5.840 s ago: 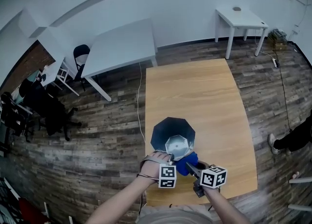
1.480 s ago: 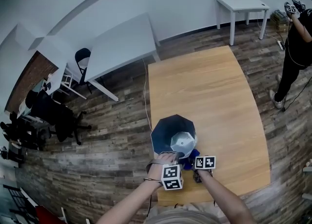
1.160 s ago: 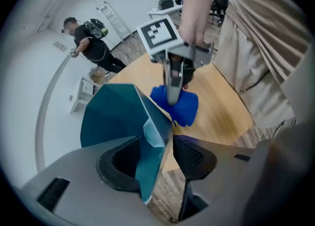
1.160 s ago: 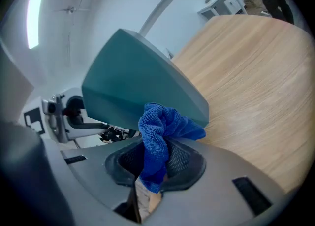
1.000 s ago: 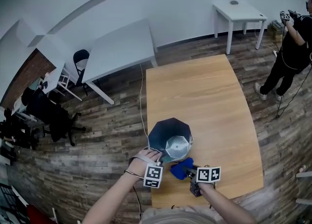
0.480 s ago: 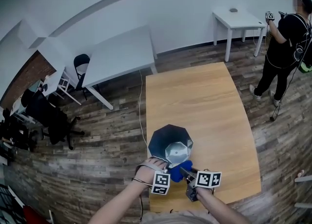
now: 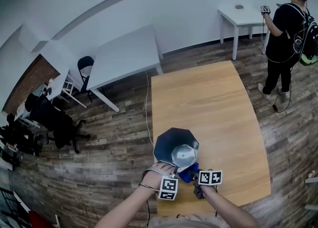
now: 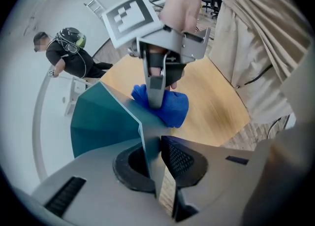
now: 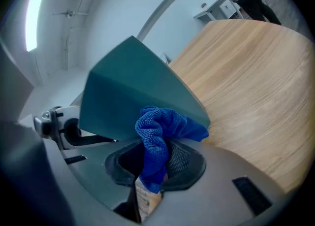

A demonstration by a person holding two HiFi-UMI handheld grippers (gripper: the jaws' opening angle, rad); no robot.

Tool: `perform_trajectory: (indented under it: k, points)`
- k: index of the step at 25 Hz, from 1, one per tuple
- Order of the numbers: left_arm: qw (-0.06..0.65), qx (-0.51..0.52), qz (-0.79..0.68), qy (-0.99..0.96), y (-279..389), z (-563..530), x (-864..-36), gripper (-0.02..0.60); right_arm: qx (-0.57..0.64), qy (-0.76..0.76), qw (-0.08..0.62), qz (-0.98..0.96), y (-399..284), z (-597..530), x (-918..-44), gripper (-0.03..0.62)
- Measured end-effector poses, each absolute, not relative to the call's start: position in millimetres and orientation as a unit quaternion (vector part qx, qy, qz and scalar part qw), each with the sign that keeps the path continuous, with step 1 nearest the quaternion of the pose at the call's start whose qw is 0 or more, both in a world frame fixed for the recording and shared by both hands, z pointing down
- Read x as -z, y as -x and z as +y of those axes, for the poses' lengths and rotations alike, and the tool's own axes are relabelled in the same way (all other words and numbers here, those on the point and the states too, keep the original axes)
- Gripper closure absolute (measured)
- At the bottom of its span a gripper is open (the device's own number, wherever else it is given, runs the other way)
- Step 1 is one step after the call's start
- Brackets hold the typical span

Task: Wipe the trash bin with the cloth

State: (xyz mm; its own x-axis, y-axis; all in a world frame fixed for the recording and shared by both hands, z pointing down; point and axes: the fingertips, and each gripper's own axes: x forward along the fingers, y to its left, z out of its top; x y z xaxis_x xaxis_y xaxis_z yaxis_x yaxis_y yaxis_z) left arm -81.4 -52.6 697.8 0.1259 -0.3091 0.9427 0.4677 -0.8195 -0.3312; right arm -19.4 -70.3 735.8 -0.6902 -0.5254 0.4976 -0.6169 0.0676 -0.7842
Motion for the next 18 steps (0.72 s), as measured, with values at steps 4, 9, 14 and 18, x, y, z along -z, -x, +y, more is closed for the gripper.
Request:
perform_trajectory:
  k: [4,9,14,18]
  points:
    - [0.297,0.657,-0.059,0.690,79.3,-54.2,-699.6,0.537,-0.565,-0.399,0.081,-0.717,18.2,-75.5,-788.4,0.514]
    - [0.293,0.655,-0.058,0.694,78.3,-51.9,-699.7,0.537,-0.581,-0.407,0.121,-0.694,17.9,-78.3,-844.8,0.514]
    - [0.289,0.651,-0.056,0.700,79.4,-52.5,-697.8,0.537,-0.601,-0.410,0.129,-0.673,18.9,-82.0,-882.6,0.514]
    - [0.281,0.647,-0.048,0.708,78.4,-51.5,-700.4,0.537,-0.601,-0.398,0.108,-0.684,15.7,-82.3,-895.2,0.514]
